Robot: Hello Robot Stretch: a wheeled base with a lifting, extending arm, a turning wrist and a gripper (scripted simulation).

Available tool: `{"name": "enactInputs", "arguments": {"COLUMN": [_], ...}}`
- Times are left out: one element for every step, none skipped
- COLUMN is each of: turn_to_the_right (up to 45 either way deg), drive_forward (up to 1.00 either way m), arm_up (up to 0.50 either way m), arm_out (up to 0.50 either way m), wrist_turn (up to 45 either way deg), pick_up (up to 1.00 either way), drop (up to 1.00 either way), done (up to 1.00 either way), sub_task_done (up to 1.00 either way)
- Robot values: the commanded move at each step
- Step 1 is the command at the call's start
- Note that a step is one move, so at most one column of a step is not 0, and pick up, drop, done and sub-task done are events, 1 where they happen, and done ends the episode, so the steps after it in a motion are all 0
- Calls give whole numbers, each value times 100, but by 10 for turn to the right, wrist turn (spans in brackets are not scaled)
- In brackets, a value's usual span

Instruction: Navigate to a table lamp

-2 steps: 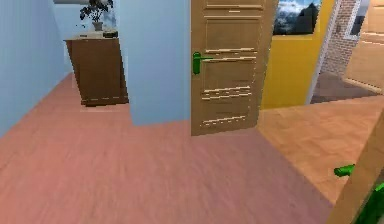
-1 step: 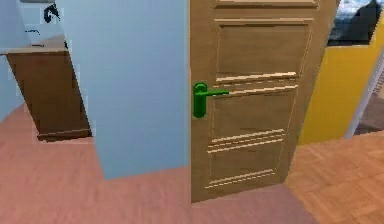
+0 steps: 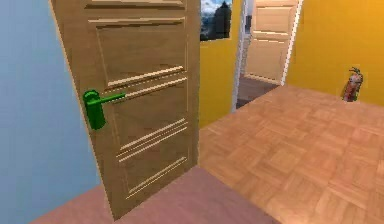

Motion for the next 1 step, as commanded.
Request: {"name": "enactInputs", "arguments": {"turn_to_the_right": [0], "drive_forward": [5], "arm_up": [0], "arm_out": [0], "wrist_turn": [0], "pick_up": [0], "drop": [0], "done": [0], "sub_task_done": [0]}}
